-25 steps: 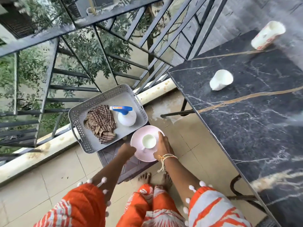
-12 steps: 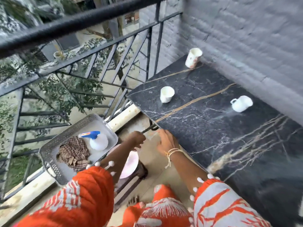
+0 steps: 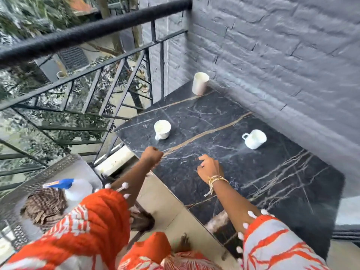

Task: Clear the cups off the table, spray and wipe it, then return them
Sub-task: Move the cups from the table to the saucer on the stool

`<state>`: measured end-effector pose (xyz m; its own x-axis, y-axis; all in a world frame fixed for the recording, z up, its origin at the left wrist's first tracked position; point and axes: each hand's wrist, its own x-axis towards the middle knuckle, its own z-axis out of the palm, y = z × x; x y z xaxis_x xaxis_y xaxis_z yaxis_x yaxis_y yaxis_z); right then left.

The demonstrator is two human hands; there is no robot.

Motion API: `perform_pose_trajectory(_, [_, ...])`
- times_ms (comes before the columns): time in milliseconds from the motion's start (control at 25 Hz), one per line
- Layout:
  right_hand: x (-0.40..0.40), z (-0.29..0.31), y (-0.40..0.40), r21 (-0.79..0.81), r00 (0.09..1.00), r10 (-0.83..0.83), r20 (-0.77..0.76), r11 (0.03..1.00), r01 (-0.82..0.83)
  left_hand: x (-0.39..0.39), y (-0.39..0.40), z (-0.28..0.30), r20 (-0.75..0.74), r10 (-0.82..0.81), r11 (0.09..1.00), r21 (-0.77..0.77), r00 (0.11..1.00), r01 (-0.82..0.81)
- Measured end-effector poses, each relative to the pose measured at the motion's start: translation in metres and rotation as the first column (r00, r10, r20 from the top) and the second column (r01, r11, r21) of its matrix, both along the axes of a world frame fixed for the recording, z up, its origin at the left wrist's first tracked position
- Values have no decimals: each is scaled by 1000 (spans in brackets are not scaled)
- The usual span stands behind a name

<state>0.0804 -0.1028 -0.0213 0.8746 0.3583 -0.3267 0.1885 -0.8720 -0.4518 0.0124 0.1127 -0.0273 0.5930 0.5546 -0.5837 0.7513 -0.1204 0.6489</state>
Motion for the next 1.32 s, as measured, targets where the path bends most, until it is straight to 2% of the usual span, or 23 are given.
perform_pose_trajectory(80, [16, 1, -4, 11, 1000, -28, -11, 1000, 28, 15, 2, 0, 16, 90, 996, 25, 996, -90])
perform_pose_trajectory(200, [26, -6, -6, 5, 999, -32, -38, 999, 32, 32, 1, 6, 33, 215, 976, -26, 976, -214])
perform_pose_trajectory(520, [64, -32, 5, -5, 989, -103, -103, 995, 103, 87, 20, -19, 121, 290, 954, 36, 949, -296])
perform_pose_trajectory(680, [76, -35, 9, -4, 977, -178, -117, 984, 178, 108, 17, -16, 88, 256, 961, 82, 963, -263])
perform_pose_trajectory(880, [93, -28, -1, 59, 935, -339, -107, 936, 346, 138, -14, -13, 118, 29, 993, 111, 993, -42])
perform_pose_trajectory(960, [106, -21, -15, 79, 884, -462, -70, 881, 467, 159, -34, -9, 149, -82, 993, 98, 985, 68])
perform_pose_trajectory(1040, [121, -16, -32, 73, 796, -605, -35, 792, 605, 180, -53, -6, 178, -181, 983, 75, 967, 170])
perform_pose_trajectory(1200, [148, -20, -59, 132, 518, -852, -74, 507, 852, 216, -83, -12, 195, -329, 941, -20, 924, 339])
perform_pose_trajectory(1320, [174, -26, -73, 172, 338, -929, -148, 313, 934, 233, -95, -23, 198, -386, 911, -71, 901, 406])
